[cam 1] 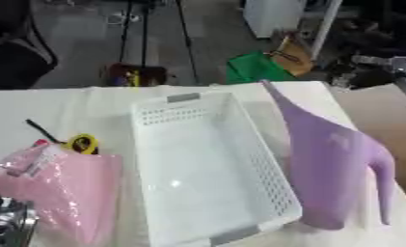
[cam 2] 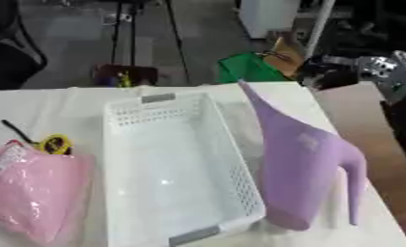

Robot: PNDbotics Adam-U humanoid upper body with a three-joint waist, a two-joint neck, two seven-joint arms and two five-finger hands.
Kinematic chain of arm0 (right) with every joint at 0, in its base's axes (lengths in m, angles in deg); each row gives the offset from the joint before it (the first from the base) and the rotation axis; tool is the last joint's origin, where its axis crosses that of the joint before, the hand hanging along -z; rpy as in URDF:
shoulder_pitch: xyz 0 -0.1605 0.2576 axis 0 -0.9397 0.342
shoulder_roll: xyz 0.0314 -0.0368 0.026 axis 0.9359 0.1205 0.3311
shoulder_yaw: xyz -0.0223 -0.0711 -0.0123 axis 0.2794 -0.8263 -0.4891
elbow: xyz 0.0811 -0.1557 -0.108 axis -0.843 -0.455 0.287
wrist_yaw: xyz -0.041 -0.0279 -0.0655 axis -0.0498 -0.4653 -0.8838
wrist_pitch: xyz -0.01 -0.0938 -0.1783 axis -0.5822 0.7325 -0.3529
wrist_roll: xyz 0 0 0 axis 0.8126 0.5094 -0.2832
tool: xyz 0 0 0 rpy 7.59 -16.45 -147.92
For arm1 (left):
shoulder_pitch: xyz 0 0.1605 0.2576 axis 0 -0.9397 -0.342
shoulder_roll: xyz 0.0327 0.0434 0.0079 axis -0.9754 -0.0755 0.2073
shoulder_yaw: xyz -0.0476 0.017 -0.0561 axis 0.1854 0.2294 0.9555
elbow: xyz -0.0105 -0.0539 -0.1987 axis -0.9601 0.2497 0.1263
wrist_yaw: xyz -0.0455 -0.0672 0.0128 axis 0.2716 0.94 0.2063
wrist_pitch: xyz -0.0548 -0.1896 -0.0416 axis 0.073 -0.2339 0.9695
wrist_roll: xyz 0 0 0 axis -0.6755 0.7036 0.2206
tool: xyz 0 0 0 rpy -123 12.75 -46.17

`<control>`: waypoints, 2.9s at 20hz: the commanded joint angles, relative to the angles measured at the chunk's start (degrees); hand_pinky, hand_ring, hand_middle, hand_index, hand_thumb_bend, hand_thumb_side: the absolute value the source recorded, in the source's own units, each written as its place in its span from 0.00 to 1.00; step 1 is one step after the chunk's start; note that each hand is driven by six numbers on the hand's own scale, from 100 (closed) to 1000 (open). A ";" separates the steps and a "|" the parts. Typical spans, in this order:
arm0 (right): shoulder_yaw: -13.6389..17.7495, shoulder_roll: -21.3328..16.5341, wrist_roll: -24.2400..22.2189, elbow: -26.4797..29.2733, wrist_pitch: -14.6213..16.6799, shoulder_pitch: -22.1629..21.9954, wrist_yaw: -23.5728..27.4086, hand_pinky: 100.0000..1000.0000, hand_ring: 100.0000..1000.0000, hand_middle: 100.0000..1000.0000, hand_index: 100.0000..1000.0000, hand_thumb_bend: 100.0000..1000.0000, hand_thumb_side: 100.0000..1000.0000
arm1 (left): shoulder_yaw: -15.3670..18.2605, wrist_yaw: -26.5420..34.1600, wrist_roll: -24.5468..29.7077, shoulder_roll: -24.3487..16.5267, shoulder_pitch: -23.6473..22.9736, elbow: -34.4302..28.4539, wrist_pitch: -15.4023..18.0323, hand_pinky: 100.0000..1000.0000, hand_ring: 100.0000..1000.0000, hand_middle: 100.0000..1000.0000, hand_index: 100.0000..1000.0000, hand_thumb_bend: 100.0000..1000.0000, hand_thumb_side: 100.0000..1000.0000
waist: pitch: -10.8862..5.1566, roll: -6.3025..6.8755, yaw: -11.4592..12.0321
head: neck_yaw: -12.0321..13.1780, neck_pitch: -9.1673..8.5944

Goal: Pick up objects on the table and place them in the box.

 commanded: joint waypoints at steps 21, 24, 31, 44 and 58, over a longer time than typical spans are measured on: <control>-2.27 -0.79 -18.34 -0.04 8.53 1.25 10.86 0.54 0.48 0.49 0.70 0.00 1.00 | -0.23 0.07 0.66 -0.42 0.09 -0.69 0.02 0.67 0.61 0.69 0.72 0.00 0.98 | -2.11 -0.19 -0.32 | 0.38 0.46; -3.60 -0.86 -18.34 -0.83 9.55 0.45 11.63 0.54 0.51 0.52 0.73 0.00 1.00 | -0.19 -0.02 0.59 -0.44 -0.06 -0.69 0.09 0.67 0.61 0.69 0.72 0.00 0.98 | -2.24 -0.35 -0.54 | 0.61 0.65; -5.56 -1.13 -18.34 -2.13 12.74 -1.66 12.42 0.55 0.53 0.53 0.72 0.00 1.00 | -0.10 -0.08 0.30 -0.30 -0.28 -0.69 0.24 0.67 0.61 0.69 0.72 0.00 0.98 | -2.40 -0.46 -0.66 | 0.92 0.65; -8.10 -0.43 -18.34 -3.05 18.12 -3.94 15.75 0.56 0.54 0.51 0.70 0.00 1.00 | -0.11 -0.13 0.02 -0.11 -0.44 -0.69 0.24 0.67 0.61 0.69 0.72 0.00 0.98 | -2.35 -0.38 -0.81 | 1.79 0.93; -15.46 -1.73 -18.34 4.79 18.54 -8.46 27.55 0.56 0.54 0.52 0.71 0.00 1.00 | -0.29 -0.21 -0.22 -0.23 -0.79 -0.69 0.47 0.67 0.61 0.70 0.72 0.00 0.98 | -2.30 -1.11 -0.99 | 5.45 1.45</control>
